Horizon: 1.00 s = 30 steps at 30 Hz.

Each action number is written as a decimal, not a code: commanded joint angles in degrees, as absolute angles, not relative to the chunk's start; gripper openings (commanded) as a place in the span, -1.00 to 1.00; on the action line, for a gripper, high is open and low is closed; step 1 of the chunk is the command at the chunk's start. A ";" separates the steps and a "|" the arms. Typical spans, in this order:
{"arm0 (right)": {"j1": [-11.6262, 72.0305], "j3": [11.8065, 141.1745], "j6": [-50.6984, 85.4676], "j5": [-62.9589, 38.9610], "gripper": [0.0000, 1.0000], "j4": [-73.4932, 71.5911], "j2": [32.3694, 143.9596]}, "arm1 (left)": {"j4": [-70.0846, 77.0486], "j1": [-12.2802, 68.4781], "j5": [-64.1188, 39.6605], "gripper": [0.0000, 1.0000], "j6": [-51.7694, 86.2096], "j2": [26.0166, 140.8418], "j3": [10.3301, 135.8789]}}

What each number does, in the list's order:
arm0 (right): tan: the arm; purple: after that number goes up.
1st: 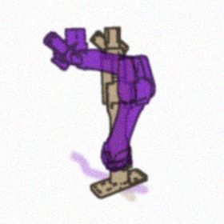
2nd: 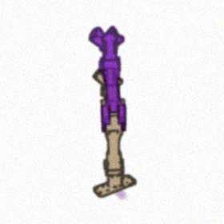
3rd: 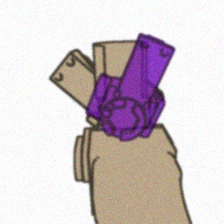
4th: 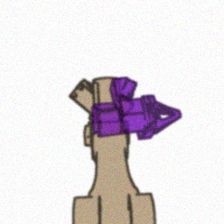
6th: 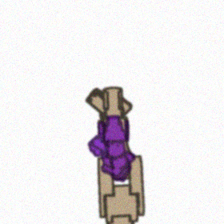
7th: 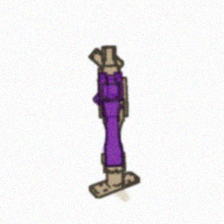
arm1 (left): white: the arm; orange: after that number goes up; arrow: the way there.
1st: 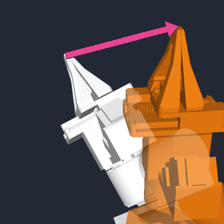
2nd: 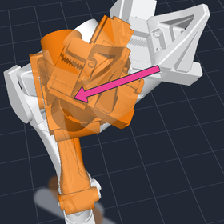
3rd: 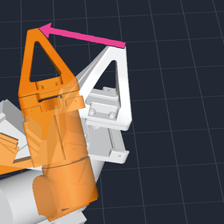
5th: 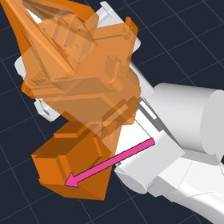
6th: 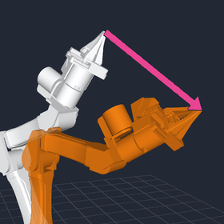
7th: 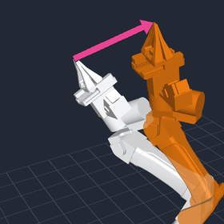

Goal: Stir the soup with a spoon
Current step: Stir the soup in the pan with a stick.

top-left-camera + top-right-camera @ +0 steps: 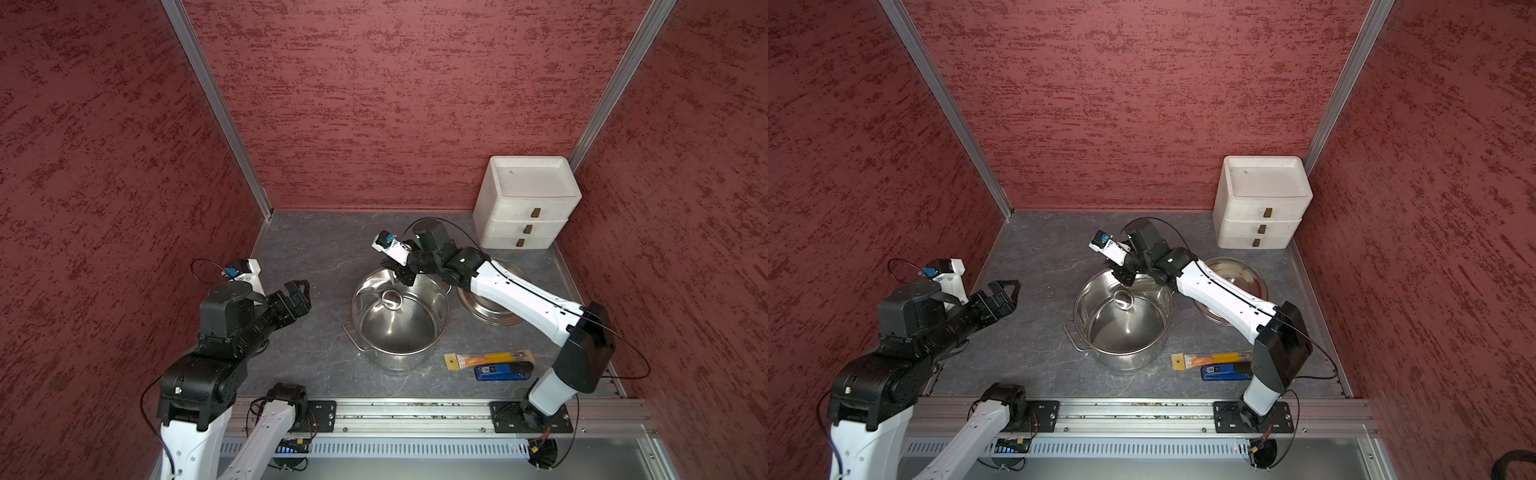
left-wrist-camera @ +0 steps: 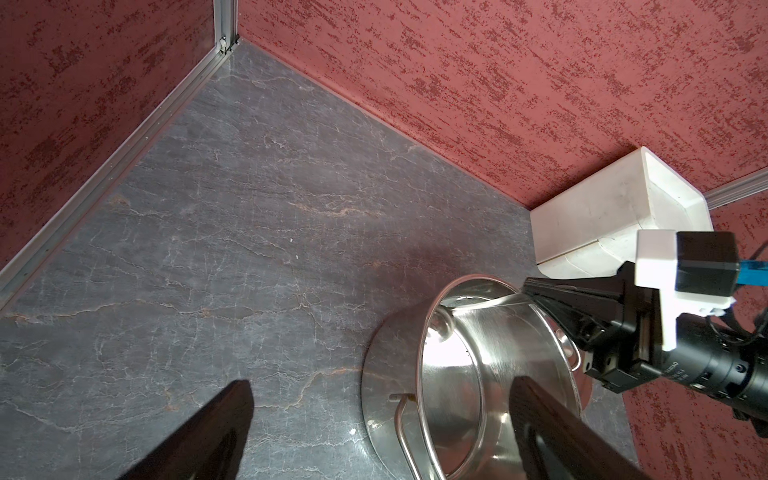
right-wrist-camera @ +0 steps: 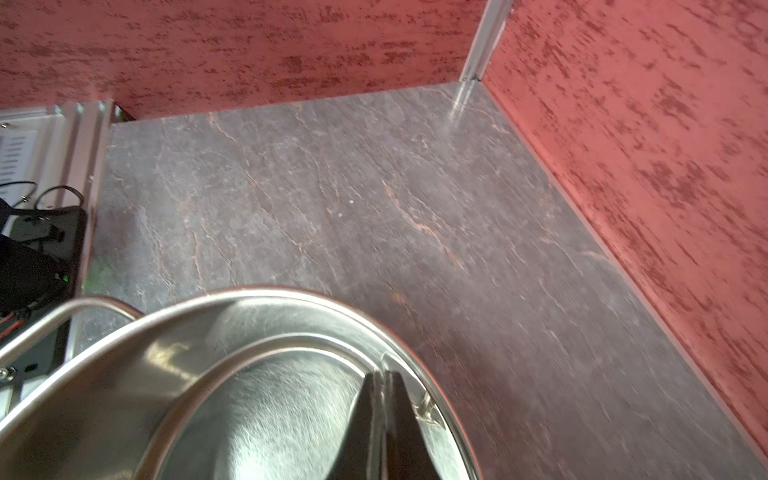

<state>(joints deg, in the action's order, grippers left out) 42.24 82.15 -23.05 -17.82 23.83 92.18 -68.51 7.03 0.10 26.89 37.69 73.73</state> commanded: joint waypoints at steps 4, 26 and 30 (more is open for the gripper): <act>38.89 72.43 -23.59 -15.85 -1.00 26.55 78.18 | -66.99 6.69 0.08 1.00 26.02 37.82 73.52; 54.78 62.81 -14.93 -23.64 -1.00 28.46 66.30 | -60.76 6.83 -3.31 1.00 26.61 41.49 70.93; 57.60 67.89 -17.37 -24.22 -1.00 26.85 73.73 | -61.54 6.72 -2.91 1.00 26.54 40.14 70.56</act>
<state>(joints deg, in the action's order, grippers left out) 56.01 64.60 -15.99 -22.61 29.71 70.91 -62.50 7.03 -2.72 26.94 41.30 71.13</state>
